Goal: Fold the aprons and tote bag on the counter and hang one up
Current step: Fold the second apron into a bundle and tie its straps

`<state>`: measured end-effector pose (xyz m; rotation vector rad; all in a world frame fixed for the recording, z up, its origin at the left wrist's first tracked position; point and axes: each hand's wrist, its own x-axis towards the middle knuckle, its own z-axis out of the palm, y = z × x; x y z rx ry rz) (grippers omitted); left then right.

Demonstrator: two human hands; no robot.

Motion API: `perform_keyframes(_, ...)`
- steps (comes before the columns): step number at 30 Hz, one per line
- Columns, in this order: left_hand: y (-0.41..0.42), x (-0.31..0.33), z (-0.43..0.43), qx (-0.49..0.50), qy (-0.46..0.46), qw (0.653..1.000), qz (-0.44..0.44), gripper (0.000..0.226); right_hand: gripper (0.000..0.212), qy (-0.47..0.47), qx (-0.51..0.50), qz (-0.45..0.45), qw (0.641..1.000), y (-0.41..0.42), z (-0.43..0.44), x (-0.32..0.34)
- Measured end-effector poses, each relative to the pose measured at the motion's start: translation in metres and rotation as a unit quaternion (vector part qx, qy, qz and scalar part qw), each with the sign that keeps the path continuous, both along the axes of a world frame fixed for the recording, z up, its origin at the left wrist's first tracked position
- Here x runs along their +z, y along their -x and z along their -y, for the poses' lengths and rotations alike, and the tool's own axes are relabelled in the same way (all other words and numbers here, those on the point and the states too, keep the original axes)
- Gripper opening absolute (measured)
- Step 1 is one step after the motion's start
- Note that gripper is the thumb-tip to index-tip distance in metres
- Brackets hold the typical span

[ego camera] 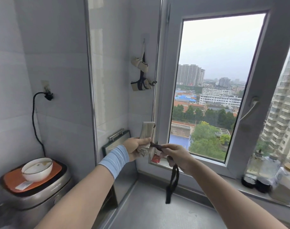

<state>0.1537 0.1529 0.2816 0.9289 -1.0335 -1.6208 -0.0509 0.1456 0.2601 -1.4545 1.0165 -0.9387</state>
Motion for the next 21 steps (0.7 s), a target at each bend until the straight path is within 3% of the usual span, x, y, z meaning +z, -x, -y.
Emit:
perform_keyframes(4,-0.004,0.013,-0.019,-0.098,0.086,0.991,-0.019,0.013,0.031,-0.107,0.074,-0.029,0.991,0.005,0.003,-0.006)
perform_keyframes(7,0.002,0.025,-0.03,-0.21,0.143,0.963,0.087,0.027,0.031,-0.115,0.08,-0.074,0.987,0.006,0.01,-0.003)
perform_keyframes(10,0.01,0.024,-0.032,-0.312,0.151,0.889,0.3,0.033,0.021,-0.084,0.03,-0.199,0.976,0.01,0.022,0.01)
perform_keyframes(13,0.021,0.009,-0.029,-0.32,0.125,0.79,0.508,0.032,0.016,-0.072,-0.023,-0.306,0.949,0.01,0.028,0.027)
perform_keyframes(16,0.026,-0.011,-0.024,-0.281,0.121,0.697,0.649,0.036,0.018,-0.056,-0.013,-0.287,0.956,0.008,0.025,0.05)
perform_keyframes(17,0.026,-0.019,-0.022,-0.274,0.114,0.681,0.67,0.037,0.019,-0.055,-0.003,-0.266,0.962,0.008,0.024,0.055)
perform_keyframes(19,0.022,-0.035,-0.018,-0.229,0.1,0.694,0.676,0.039,0.021,-0.06,0.039,-0.205,0.976,0.011,0.02,0.062)
perform_keyframes(21,0.016,-0.048,-0.013,-0.142,0.091,0.748,0.642,0.041,0.024,-0.058,0.089,-0.148,0.983,0.013,0.016,0.064)
